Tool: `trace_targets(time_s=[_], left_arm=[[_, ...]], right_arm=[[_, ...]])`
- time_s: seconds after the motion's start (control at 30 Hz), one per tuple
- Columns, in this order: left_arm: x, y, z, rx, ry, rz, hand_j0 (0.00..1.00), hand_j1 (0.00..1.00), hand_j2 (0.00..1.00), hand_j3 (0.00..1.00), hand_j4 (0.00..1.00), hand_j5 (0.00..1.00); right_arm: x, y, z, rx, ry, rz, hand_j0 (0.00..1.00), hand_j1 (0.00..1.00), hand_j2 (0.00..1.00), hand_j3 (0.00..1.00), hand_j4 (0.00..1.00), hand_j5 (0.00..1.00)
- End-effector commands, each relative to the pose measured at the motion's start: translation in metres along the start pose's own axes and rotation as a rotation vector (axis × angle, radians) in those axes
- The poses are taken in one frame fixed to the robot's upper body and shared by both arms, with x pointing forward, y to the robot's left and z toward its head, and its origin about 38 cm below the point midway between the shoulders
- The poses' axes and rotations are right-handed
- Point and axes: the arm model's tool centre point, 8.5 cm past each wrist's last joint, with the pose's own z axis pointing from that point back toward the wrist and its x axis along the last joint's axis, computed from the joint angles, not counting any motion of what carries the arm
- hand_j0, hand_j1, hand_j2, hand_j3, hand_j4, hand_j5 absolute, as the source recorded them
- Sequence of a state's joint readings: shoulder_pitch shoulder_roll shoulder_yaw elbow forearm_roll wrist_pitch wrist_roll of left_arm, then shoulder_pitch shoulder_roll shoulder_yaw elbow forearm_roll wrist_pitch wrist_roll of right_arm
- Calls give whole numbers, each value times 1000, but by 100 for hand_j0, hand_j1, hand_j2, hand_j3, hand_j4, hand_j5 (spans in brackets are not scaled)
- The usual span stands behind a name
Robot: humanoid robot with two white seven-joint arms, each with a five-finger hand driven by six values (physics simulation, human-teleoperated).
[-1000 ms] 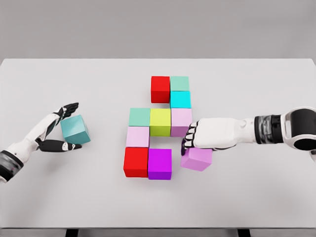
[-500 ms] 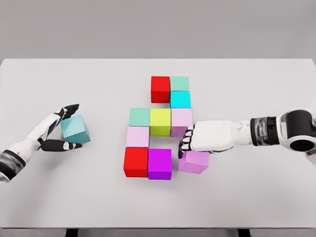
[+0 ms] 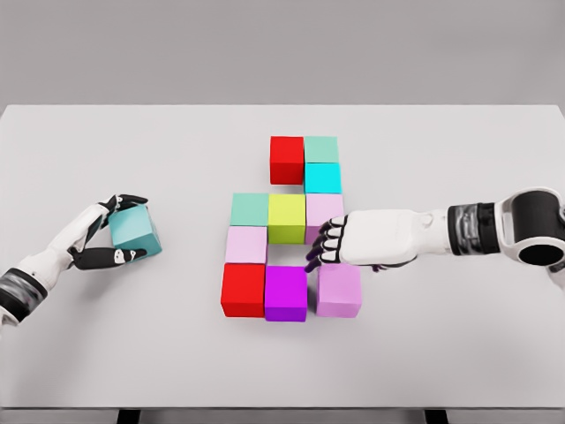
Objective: Assemble the squares on the desktop into the number 2
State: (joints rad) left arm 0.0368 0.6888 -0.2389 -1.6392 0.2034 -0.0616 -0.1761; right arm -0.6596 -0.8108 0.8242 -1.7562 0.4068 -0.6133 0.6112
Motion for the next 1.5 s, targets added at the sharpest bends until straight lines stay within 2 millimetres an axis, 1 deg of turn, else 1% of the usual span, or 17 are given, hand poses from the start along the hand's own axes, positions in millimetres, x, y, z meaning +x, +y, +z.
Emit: trace_targets(time_s=[0.0, 0.1, 0.17, 0.27, 0.3, 0.33, 0.57, 0.7, 0.77, 0.9, 1.0, 1.07, 1.13, 1.23, 1.33, 1.4, 1.47], left_arm=[[1, 2, 0, 5, 4, 1, 55, 55, 55, 55, 55, 55], [6, 7, -4, 11, -6, -4, 52, 52, 52, 52, 52, 52], [9, 10, -8, 16, -6, -8, 51, 51, 51, 51, 51, 51], [14, 15, -12, 24, -19, -15, 47, 47, 47, 47, 47, 47], [16, 16, -13, 25, -22, -17, 46, 46, 46, 46, 46, 46], [16, 17, -13, 27, -22, -18, 43, 43, 43, 43, 43, 43], [29, 30, -27, 54, -12, -15, 41, 41, 41, 41, 41, 41], [34, 33, -40, 65, -19, -3, 40, 40, 40, 40, 40, 40], [37, 31, -54, 55, -26, 0, 40, 40, 40, 40, 40, 40], [43, 30, -74, 49, -37, 8, 40, 40, 40, 40, 40, 40], [45, 29, -88, 44, -35, 16, 40, 40, 40, 40, 40, 40], [42, 27, -97, 42, -23, 26, 40, 40, 40, 40, 40, 40], [44, 24, -110, 29, -20, 25, 39, 39, 39, 39, 39, 39], [42, 27, -124, 34, 1, 10, 40, 40, 40, 40, 40, 40], [42, 21, -139, -3, 13, 0, 39, 39, 39, 39, 39, 39], [51, 13, -155, -39, 4, -12, 39, 39, 39, 39, 39, 39], [53, 12, -163, -71, 11, -27, 40, 40, 40, 40, 40, 40]], right_arm=[[-1, -1, 3, -5, 4, -6, 100, 100, 100, 100, 100, 100], [-4, -4, 10, -14, 14, -14, 100, 100, 100, 100, 100, 100], [-10, 5, 27, 25, 52, -21, 100, 100, 100, 100, 100, 100], [-20, 22, 73, 121, 147, -34, 100, 100, 100, 100, 100, 100], [-21, 25, 79, 136, 161, -37, 100, 100, 100, 100, 100, 100], [-21, 26, 81, 140, 163, -38, 100, 100, 100, 100, 100, 100], [-18, 32, 74, 147, 147, -49, 100, 100, 100, 100, 100, 100], [-14, 38, 68, 162, 129, -58, 100, 100, 100, 100, 100, 100], [-12, 41, 63, 165, 113, -63, 100, 100, 100, 100, 100, 100], [-9, 39, 51, 148, 87, -62, 100, 100, 100, 100, 100, 100], [-9, 39, 51, 148, 87, -62, 100, 100, 100, 100, 100, 100], [-9, 39, 51, 147, 86, -62, 100, 100, 100, 100, 100, 100], [-9, 39, 50, 146, 85, -61, 100, 100, 100, 100, 100, 100], [-7, 39, 47, 144, 76, -64, 100, 100, 100, 100, 100, 100], [-6, 41, 45, 148, 71, -64, 100, 100, 100, 100, 100, 100], [-6, 41, 45, 148, 69, -66, 100, 100, 100, 100, 100, 100], [-6, 41, 45, 148, 69, -66, 100, 100, 100, 100, 100, 100]])
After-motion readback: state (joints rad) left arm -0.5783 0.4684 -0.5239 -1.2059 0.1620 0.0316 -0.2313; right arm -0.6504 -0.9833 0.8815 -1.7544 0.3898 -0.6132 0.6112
